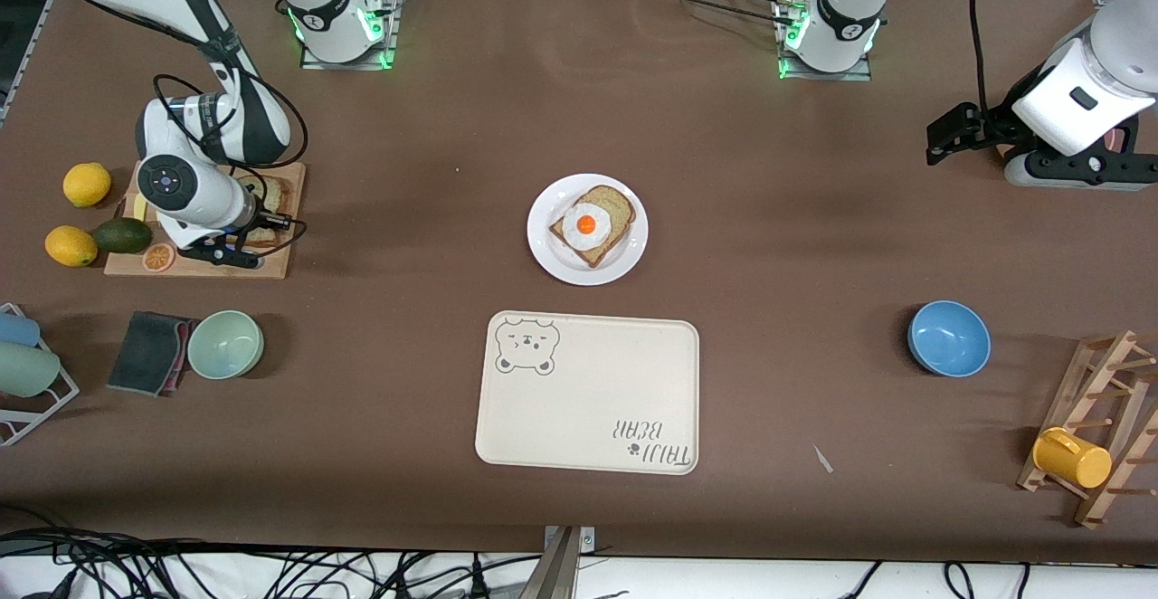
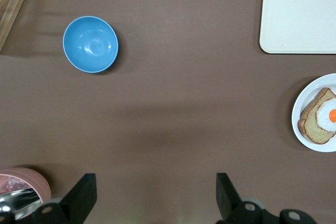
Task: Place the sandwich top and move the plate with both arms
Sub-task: 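Close the right gripper on the bread slice edge and lift it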
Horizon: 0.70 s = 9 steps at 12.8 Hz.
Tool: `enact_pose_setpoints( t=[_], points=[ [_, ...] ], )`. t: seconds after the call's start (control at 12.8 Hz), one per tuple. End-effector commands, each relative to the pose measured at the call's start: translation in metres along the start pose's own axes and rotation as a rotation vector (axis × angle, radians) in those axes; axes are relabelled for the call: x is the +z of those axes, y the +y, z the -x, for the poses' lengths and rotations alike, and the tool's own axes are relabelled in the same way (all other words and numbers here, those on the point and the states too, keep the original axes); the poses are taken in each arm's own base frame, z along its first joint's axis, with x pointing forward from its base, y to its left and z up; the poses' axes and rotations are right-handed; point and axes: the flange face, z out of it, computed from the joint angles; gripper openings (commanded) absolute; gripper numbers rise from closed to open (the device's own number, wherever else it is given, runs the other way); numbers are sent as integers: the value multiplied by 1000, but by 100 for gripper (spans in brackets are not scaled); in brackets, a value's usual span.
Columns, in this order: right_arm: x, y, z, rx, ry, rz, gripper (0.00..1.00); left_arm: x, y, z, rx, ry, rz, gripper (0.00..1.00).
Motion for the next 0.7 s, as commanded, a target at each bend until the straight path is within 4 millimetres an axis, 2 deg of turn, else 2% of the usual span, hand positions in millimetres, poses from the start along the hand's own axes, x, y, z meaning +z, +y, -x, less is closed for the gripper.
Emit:
enact_pose_setpoints(
  t=[0.0, 0.16, 0.47, 0.63],
  points=[
    [-24, -22, 4, -21, -24, 24, 0, -6, 2, 0, 2, -4, 12, 100],
    [-60, -34, -2, -32, -70, 62, 0, -6, 2, 0, 2, -4, 12, 100],
    [-139, -87, -13, -80, -60, 73, 0, -6, 2, 0, 2, -5, 12, 100],
    [-167, -104, -16, -100, -47, 74, 0, -6, 2, 0, 2, -4, 12, 100]
  ],
)
